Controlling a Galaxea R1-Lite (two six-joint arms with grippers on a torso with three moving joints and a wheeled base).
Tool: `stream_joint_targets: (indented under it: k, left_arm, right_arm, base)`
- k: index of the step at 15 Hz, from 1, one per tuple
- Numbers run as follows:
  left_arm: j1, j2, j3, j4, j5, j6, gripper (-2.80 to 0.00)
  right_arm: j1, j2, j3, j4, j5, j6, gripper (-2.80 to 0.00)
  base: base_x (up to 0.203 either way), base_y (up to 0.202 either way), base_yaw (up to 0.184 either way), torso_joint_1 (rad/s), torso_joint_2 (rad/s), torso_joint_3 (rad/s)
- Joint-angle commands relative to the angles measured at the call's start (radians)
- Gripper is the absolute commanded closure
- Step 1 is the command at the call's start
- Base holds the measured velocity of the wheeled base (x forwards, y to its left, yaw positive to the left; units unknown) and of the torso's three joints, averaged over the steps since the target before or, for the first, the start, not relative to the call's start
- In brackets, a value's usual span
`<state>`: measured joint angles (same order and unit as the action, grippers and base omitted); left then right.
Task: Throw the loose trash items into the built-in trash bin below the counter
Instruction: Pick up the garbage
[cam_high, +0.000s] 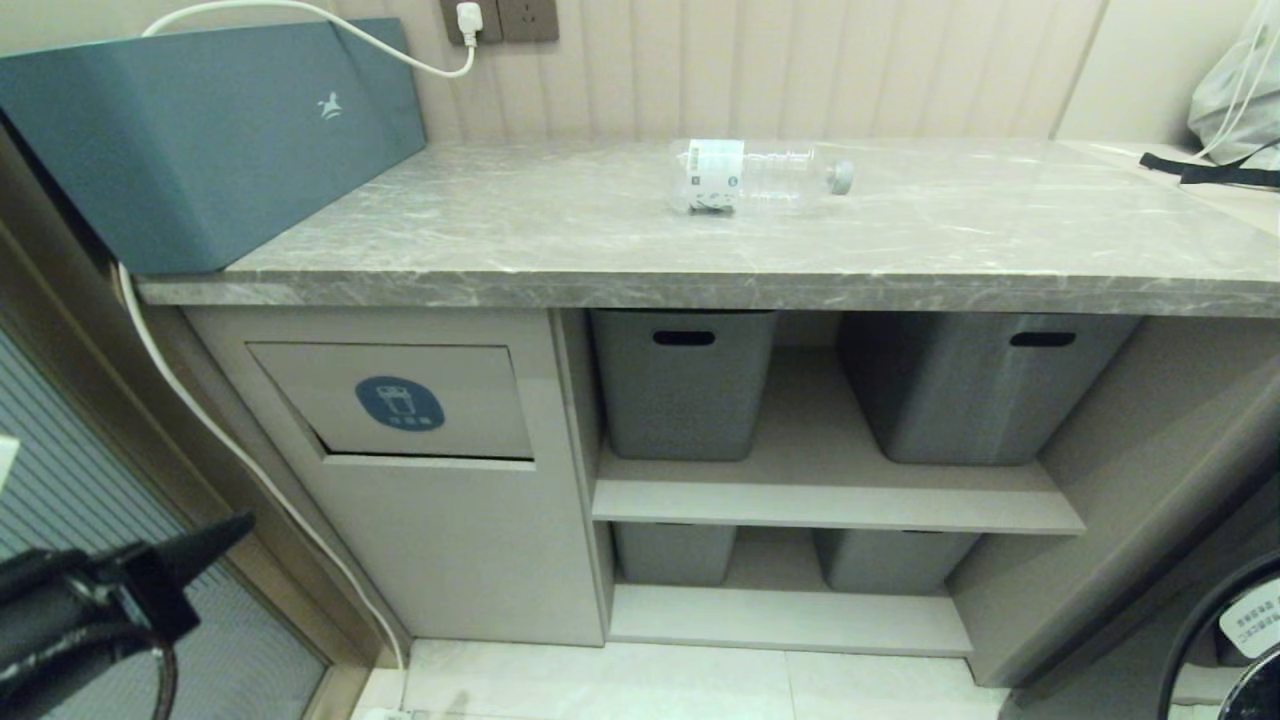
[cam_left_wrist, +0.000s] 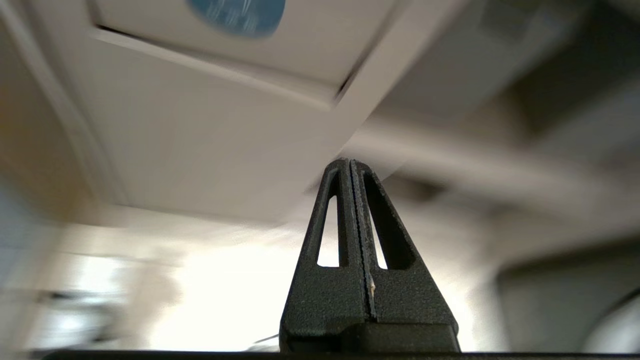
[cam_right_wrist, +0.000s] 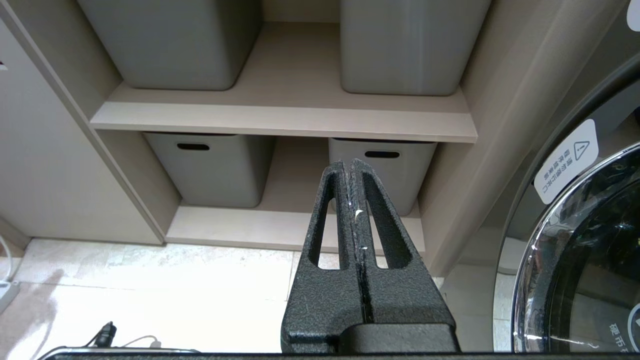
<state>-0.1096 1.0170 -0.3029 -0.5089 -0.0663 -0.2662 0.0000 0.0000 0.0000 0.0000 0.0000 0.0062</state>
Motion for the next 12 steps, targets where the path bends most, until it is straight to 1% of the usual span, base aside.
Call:
stream_joint_targets:
  k: [1, 3, 4, 6, 7, 8, 9, 10, 12]
  left_arm:
    - [0.0, -0.109, 0.085, 0.011, 0.0, 0.169, 0.0]
    - [0.0, -0.184, 0.229, 0.036, 0.016, 0.236, 0.0]
    - [0.0, -0.229, 0.279, 0.058, 0.02, 0.25, 0.0]
    - [0.0, -0.389, 0.3, 0.241, 0.022, 0.261, 0.0]
    - [0.0, -0.475, 0.289, 0.37, 0.03, 0.261, 0.0]
    - [0.003, -0.544, 0.272, 0.531, 0.05, 0.26, 0.0]
    - [0.019, -0.605, 0.261, 0.615, 0.064, 0.259, 0.0]
    - [0.053, -0.639, 0.255, 0.632, 0.071, 0.266, 0.0]
    - [0.168, -0.723, 0.253, 0.636, 0.074, 0.299, 0.0]
  right_arm:
    - [0.0, 0.0, 0.0, 0.0, 0.0, 0.0, 0.0]
    - [0.0, 0.0, 0.0, 0.0, 0.0, 0.0, 0.0]
    - [0.0, 0.0, 0.0, 0.0, 0.0, 0.0, 0.0]
    - [0.0, 0.0, 0.0, 0.0, 0.0, 0.0, 0.0]
    - [-0.002, 0.0, 0.0, 0.0, 0.0, -0.005, 0.0]
    - [0.0, 0.0, 0.0, 0.0, 0.0, -0.001, 0.0]
    - [0.0, 0.0, 0.0, 0.0, 0.0, 0.0, 0.0]
    - [0.0, 0.0, 0.0, 0.0, 0.0, 0.0, 0.0]
    - [0.0, -0.002, 0.0, 0.0, 0.0, 0.0, 0.0]
  base:
    - [0.0, 0.0, 0.0, 0.0, 0.0, 0.0]
    - [0.0, 0.0, 0.0, 0.0, 0.0, 0.0]
    - [0.0, 0.0, 0.0, 0.0, 0.0, 0.0]
    - [0.0, 0.0, 0.0, 0.0, 0.0, 0.0]
    - [0.0, 0.0, 0.0, 0.0, 0.0, 0.0]
    - [0.0, 0.0, 0.0, 0.0, 0.0, 0.0]
    - [0.0, 0.0, 0.0, 0.0, 0.0, 0.0]
    - [0.0, 0.0, 0.0, 0.0, 0.0, 0.0]
    - [0.0, 0.0, 0.0, 0.0, 0.0, 0.0]
